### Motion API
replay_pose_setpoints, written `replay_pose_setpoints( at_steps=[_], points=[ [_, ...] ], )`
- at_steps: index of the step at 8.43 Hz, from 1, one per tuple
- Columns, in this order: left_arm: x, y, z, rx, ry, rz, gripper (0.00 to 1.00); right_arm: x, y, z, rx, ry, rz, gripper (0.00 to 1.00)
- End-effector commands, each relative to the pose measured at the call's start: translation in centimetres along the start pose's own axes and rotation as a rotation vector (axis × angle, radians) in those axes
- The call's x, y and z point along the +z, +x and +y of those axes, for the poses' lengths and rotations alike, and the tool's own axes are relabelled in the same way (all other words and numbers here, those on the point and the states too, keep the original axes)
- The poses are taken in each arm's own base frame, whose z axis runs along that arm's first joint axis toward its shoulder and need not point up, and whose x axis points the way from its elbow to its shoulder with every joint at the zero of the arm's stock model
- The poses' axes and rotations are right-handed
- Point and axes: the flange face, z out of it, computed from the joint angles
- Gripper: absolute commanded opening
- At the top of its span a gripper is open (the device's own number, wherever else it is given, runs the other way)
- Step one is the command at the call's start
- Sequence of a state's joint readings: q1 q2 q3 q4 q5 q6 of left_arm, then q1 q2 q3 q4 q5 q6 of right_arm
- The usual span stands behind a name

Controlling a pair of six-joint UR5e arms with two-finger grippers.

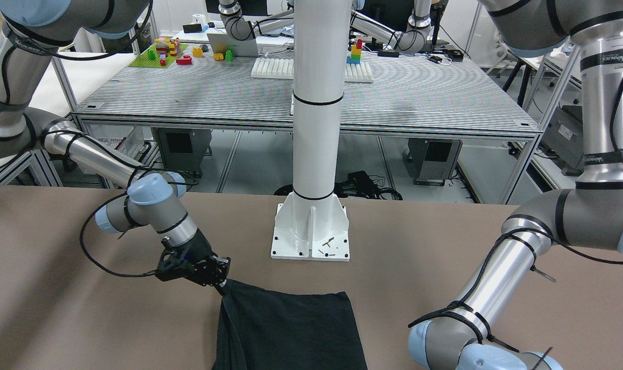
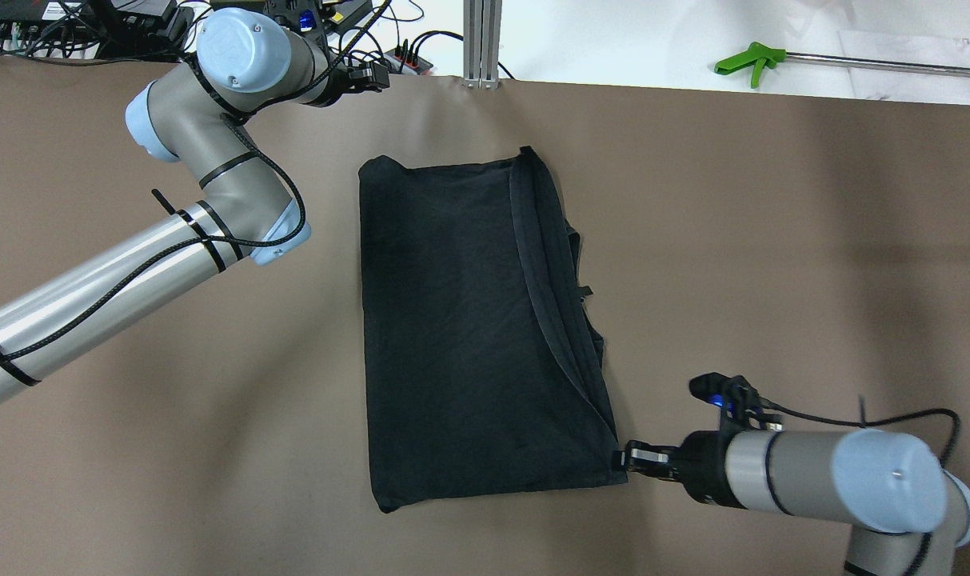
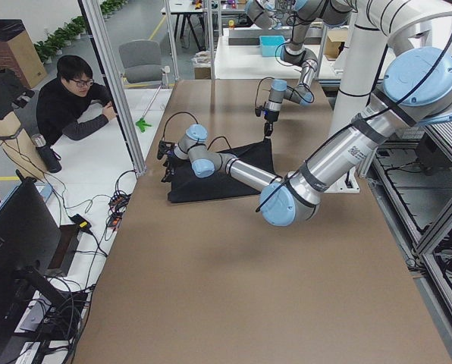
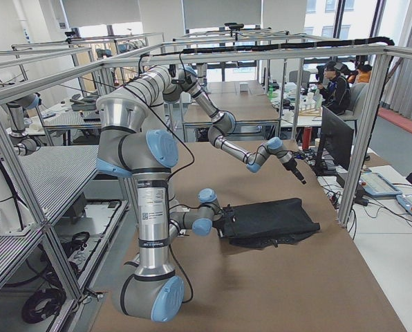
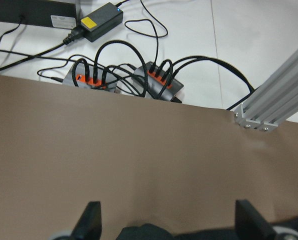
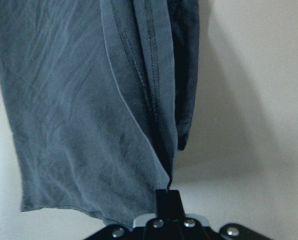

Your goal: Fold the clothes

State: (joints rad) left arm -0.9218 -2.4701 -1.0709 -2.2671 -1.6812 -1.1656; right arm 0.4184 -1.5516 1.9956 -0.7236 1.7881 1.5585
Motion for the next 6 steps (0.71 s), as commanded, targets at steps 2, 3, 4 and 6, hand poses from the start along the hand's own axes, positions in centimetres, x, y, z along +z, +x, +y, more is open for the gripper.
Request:
replay_pose_setpoints(
  at_steps=[2, 3, 4, 6],
  points=[
    [-0.49, 0.7, 0.99, 0.003, -0.004, 0.021, 0.94, -3.64, 7.77, 1.21, 0.261, -0.101, -0.174, 0.44],
    [-0.53, 0.82, 1.07, -0.003, -0.003, 0.023, 0.94, -3.67, 7.78, 1.12, 0.261, -0.097, -0.175, 0.94],
    [-0.61, 0.82, 1.08, -0.006, -0.001, 0.029, 0.94, -3.59, 7.87, 1.06, 0.255, -0.091, -0.172, 0.94],
    [-0.57, 0.87, 1.21, -0.006, -0.003, 0.033, 0.94, -3.81, 7.93, 0.34, 0.253, -0.075, -0.173, 0.94]
  ],
)
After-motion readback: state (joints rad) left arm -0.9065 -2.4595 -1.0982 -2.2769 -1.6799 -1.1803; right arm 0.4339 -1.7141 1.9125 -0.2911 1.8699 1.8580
